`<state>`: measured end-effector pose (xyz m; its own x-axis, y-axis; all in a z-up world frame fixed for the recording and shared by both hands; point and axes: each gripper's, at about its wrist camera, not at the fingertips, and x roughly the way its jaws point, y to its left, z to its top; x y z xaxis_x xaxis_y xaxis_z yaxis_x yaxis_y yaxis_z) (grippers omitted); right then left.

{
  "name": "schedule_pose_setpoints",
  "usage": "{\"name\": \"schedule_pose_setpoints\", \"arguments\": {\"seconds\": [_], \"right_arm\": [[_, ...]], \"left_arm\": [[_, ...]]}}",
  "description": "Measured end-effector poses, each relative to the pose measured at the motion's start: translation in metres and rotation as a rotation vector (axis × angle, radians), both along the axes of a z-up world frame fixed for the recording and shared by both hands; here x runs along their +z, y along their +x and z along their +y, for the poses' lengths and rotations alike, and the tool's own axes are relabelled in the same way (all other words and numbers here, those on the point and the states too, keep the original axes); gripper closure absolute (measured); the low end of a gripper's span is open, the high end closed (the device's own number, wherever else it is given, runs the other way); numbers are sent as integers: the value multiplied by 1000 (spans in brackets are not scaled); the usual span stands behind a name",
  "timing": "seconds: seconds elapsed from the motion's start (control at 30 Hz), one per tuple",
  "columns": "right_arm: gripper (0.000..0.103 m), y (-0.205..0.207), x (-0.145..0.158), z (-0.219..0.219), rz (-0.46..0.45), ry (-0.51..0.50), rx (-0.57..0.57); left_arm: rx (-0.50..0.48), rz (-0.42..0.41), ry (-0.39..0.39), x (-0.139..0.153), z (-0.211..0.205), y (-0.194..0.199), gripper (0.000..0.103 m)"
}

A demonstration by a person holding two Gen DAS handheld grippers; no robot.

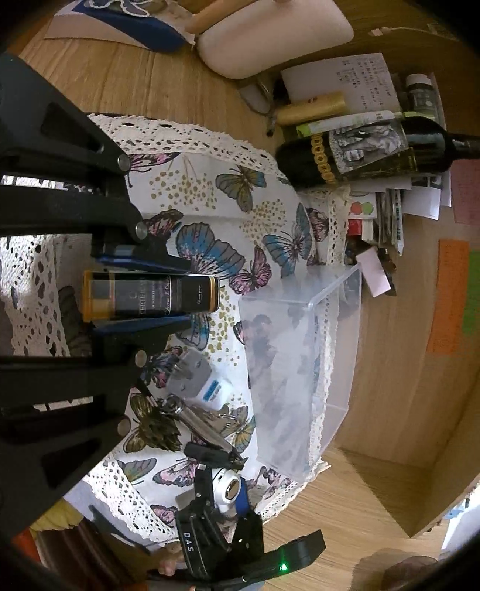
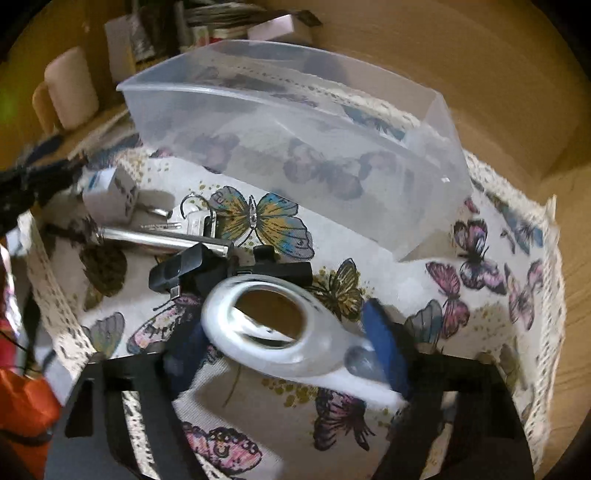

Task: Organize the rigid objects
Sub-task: 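Grasp the white handheld device with the right tool while the left tool lifts the cylinder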

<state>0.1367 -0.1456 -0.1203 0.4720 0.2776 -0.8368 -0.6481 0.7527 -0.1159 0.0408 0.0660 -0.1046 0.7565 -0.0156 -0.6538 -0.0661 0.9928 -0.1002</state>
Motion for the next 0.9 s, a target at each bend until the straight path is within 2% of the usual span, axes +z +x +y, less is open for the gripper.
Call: {"name": "schedule_pose_setpoints", "arguments": {"seconds": [0.07, 0.27, 0.3, 0.37, 0.4, 0.5, 0.53, 0.6, 0.63, 0.67, 0.7, 0.77, 0.9], "right_arm": [[43, -2, 2, -4, -5, 5, -19], [43, -25, 4, -6, -43, -28, -40], [42, -29, 5, -5, -48, -33, -41], [27, -30, 4, -4, -51, -45, -16], [25, -32, 4, -7, -56, -52, -6], [20, -37, -2, -15, -83, -90, 20], [19, -37, -3, -18, -91, -83, 36], [19, -29, -5, -26, -48, -22, 21], [26, -25, -5, -27, -32, 3, 7], [38, -24, -4, -28, -18, 27, 0], [43, -25, -3, -26, -21, 32, -5], [63, -27, -1, -20, -54, 10, -25], [68, -31, -1, -17, -87, 14, -62]], "left_arm": [[-2, -3, 5, 1, -1, 1, 80], [-16, -16, 13, 6, -8, 3, 80], [-17, -19, 16, 7, -9, 2, 80], [-23, -27, 18, 11, -11, 1, 80], [-26, -31, 18, 13, -12, 1, 80], [-32, -44, 21, 19, -15, 0, 80], [-34, -50, 23, 21, -16, 0, 80], [-36, -64, 31, 26, -19, -1, 80], [-38, -69, 34, 28, -21, -1, 80], [-39, -75, 39, 30, -22, -1, 80], [-40, -79, 44, 32, -23, -1, 80], [-45, -88, 55, 37, -27, -1, 80], [-55, -113, 79, 47, -35, -1, 80]]}}
